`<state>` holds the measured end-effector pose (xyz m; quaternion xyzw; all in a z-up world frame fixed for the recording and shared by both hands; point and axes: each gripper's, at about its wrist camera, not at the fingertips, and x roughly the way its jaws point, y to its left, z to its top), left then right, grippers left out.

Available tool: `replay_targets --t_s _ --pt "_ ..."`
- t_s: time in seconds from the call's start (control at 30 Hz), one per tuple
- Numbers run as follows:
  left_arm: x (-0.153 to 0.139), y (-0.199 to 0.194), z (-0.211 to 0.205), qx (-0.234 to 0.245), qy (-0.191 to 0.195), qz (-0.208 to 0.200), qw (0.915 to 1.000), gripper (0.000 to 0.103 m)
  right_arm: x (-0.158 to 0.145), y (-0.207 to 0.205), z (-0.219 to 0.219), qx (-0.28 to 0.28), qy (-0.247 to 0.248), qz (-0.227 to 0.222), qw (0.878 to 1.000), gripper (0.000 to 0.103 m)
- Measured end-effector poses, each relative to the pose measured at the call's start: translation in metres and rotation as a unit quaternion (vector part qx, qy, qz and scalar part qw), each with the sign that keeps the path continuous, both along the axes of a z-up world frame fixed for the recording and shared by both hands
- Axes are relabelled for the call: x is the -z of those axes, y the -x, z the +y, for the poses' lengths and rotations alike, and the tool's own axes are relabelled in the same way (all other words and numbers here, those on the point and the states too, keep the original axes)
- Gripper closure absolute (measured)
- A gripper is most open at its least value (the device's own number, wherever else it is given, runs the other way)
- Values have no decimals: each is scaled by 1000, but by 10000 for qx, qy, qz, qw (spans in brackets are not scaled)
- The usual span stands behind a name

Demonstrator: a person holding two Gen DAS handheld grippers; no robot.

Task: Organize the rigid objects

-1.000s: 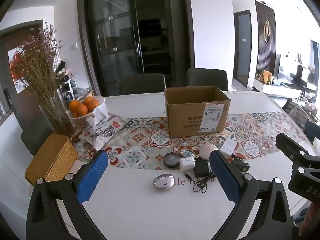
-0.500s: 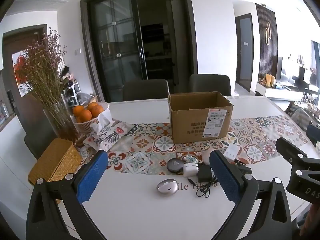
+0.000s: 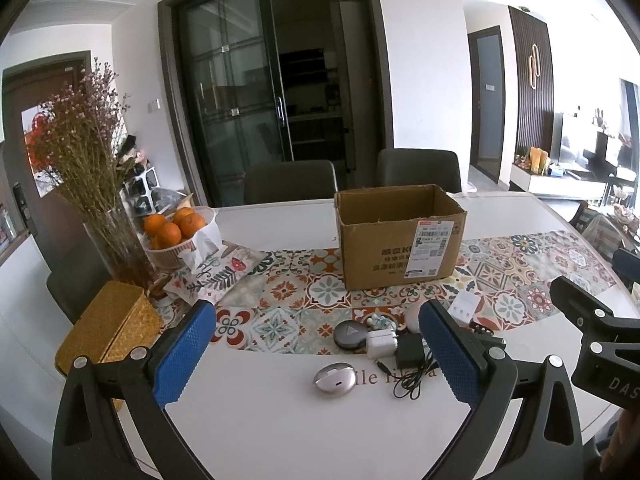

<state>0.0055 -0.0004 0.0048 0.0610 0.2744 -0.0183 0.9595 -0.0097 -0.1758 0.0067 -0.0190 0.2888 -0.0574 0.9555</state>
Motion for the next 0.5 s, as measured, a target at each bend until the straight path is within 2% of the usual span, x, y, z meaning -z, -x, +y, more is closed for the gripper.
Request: replay_targets --t_s 0.5 --pt "0 -3 -2 52 -2 -5 10000 0 -1 -1 -1 25 -10 7 10000 3"
